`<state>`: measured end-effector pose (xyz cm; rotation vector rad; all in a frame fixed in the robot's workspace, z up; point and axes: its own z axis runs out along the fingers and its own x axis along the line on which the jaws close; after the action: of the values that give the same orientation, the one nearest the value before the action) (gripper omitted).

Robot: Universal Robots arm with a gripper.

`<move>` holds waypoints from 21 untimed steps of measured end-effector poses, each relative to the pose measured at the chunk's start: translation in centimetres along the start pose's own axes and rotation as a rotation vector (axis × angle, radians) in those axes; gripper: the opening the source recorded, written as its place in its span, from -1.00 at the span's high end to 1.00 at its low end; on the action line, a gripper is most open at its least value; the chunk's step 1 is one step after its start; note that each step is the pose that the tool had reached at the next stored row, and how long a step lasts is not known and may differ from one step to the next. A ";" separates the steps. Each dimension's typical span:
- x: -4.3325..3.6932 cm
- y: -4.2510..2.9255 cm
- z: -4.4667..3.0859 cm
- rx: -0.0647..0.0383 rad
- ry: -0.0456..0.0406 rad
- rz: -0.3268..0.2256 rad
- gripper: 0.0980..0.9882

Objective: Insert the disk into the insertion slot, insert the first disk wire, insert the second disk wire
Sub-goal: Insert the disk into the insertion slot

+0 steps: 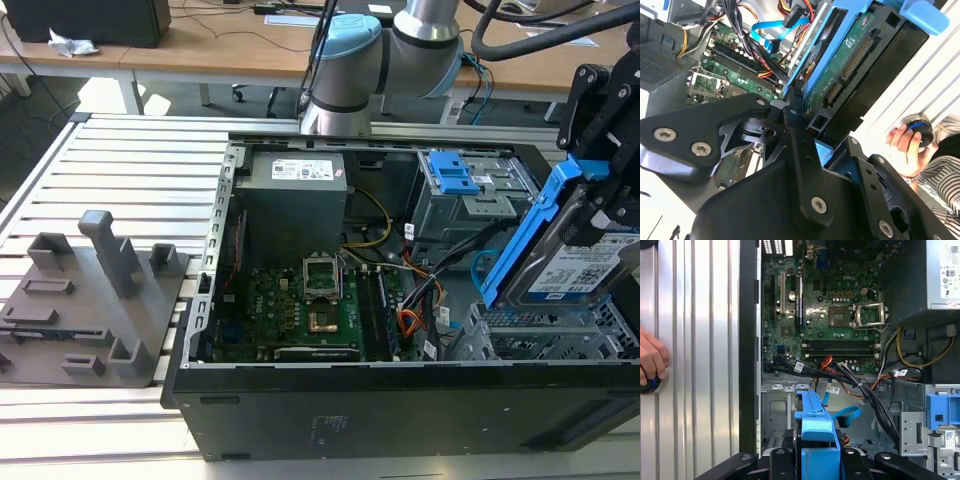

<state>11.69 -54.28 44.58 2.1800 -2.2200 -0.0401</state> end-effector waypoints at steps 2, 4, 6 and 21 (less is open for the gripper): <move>0.00 -0.01 0.28 0.000 0.0000 0.000 0.40; 0.00 -0.02 0.59 0.000 0.0000 0.000 0.40; 0.00 -0.05 1.03 0.000 0.0001 0.000 0.40; 0.13 -0.42 1.76 0.000 0.0004 0.000 0.40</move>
<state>12.04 -54.41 42.80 2.1797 -2.2198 -0.0398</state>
